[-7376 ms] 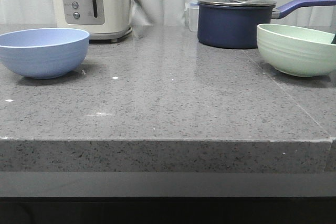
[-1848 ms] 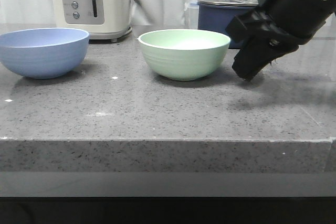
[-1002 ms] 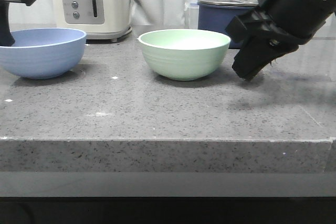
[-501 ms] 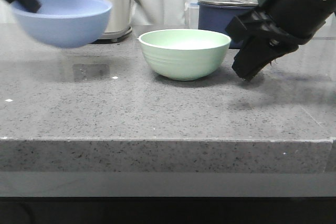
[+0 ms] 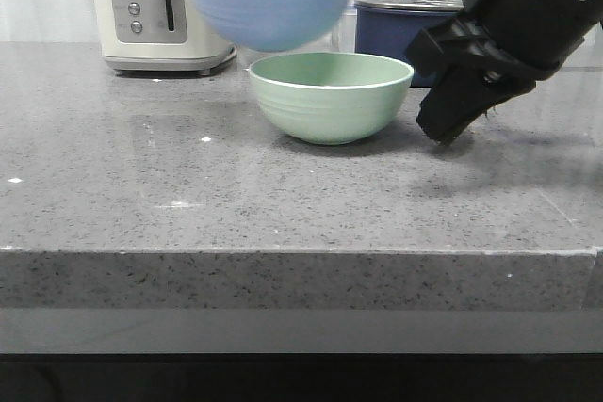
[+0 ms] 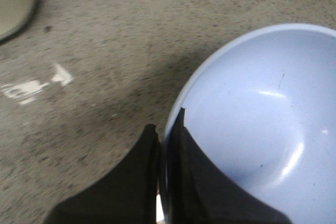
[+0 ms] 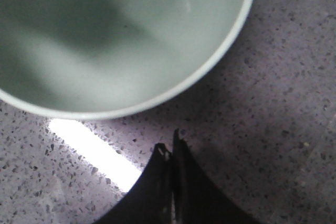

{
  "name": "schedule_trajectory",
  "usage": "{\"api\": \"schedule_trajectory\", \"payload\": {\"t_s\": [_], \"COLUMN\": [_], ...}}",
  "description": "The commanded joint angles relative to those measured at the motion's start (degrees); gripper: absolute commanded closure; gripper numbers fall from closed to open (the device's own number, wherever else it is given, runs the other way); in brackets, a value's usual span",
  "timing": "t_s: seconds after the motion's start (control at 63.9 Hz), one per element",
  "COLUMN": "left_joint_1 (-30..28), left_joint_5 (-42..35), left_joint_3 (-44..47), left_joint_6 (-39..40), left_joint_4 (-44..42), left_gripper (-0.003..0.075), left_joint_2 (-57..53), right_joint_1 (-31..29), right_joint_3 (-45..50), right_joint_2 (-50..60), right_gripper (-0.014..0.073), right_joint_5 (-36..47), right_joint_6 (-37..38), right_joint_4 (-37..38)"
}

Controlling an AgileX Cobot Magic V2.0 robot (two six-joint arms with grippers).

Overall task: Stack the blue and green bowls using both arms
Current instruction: 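Lift the blue bowl and carry it over the green bowl, then lower the blue bowl into the green bowl and open the left gripper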

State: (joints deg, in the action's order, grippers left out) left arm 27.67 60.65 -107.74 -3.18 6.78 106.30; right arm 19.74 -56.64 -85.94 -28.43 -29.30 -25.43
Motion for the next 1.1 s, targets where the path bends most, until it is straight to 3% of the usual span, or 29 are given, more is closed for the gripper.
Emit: {"api": "schedule_trajectory", "payload": {"t_s": [0.0,0.219,0.532,0.611,0.705,0.861,1.081], "left_joint_1": [2.0,5.2,5.3,5.3,5.3,5.3,4.9], "left_joint_5": [-2.0,-2.3,-2.3,-2.4,-2.5,-2.9,-2.0], "left_joint_3": [-3.8,-5.5,-5.5,-5.5,-5.5,-5.5,-7.5], "left_joint_6": [0.2,0.3,0.3,0.3,0.3,0.3,0.3], "left_joint_4": [0.9,0.6,0.6,0.6,0.6,0.6,-1.6], "left_gripper": [0.074,0.074,0.0732,0.0671,0.0532,0.0374,0.0367], "left_joint_2": [-1.1,1.9,3.0,3.0,3.0,3.0,0.6], "right_joint_1": [-0.1,-0.1,-0.1,-0.1,-0.1,-0.1,-0.1], "right_joint_3": [-1.9,-1.9,-1.9,-1.9,-1.9,-1.9,-1.9], "right_joint_2": [2.0,2.0,2.0,2.0,2.0,2.0,2.0], "right_gripper": [0.0657,0.0657,0.0657,0.0657,0.0657,0.0657,0.0657], "right_joint_5": [2.0,2.0,2.0,2.0,2.0,2.0,2.0], "right_joint_6": [-0.5,-0.5,-0.5,-0.5,-0.5,-0.5,-0.5], "right_joint_4": [-1.1,-1.1,-1.1,-1.1,-1.1,-1.1,-1.1]}}
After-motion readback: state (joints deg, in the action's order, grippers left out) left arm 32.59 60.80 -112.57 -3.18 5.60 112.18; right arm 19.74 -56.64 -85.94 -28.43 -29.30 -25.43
